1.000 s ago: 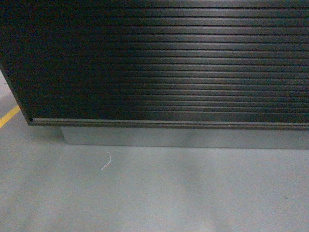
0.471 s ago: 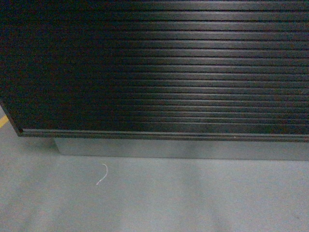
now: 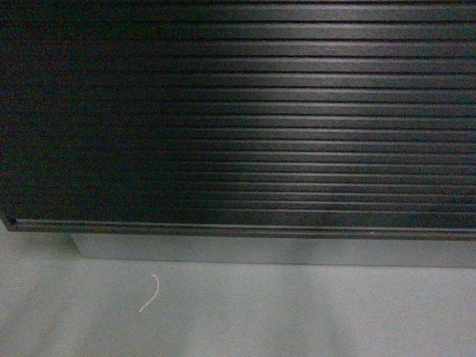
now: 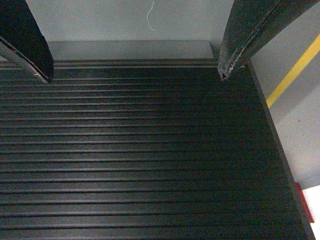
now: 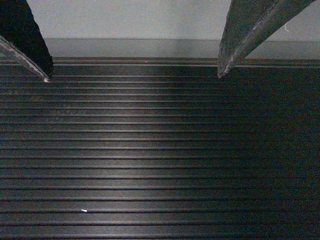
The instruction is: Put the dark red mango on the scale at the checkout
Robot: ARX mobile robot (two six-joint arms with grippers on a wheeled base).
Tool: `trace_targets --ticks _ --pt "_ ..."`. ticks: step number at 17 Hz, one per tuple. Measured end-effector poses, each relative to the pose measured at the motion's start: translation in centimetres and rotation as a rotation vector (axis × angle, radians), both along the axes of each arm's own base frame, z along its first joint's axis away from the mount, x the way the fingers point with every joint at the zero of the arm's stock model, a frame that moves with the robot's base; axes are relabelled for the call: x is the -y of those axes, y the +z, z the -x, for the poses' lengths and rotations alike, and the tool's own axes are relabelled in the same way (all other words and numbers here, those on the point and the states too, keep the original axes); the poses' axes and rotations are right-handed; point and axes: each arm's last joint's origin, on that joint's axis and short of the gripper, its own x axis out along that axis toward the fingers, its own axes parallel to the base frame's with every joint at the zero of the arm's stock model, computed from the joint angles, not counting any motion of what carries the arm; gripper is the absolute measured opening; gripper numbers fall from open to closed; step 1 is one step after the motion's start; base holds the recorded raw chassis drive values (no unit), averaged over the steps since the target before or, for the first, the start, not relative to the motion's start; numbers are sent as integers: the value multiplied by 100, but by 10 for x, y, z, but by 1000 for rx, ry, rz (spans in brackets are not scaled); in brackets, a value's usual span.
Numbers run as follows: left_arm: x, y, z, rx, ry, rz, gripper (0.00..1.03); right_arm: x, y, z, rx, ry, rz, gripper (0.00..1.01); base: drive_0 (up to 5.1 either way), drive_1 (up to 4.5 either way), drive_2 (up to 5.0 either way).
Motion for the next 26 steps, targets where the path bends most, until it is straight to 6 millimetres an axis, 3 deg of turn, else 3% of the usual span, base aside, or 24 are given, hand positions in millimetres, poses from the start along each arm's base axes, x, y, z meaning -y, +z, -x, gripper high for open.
trace_targets --ticks 18,26 --pt "0 0 0 0 0 0 98 0 0 0 0 0 0 98 2 227 -223" --pt "0 0 0 0 0 0 98 0 0 0 -1 0 0 98 0 0 0"
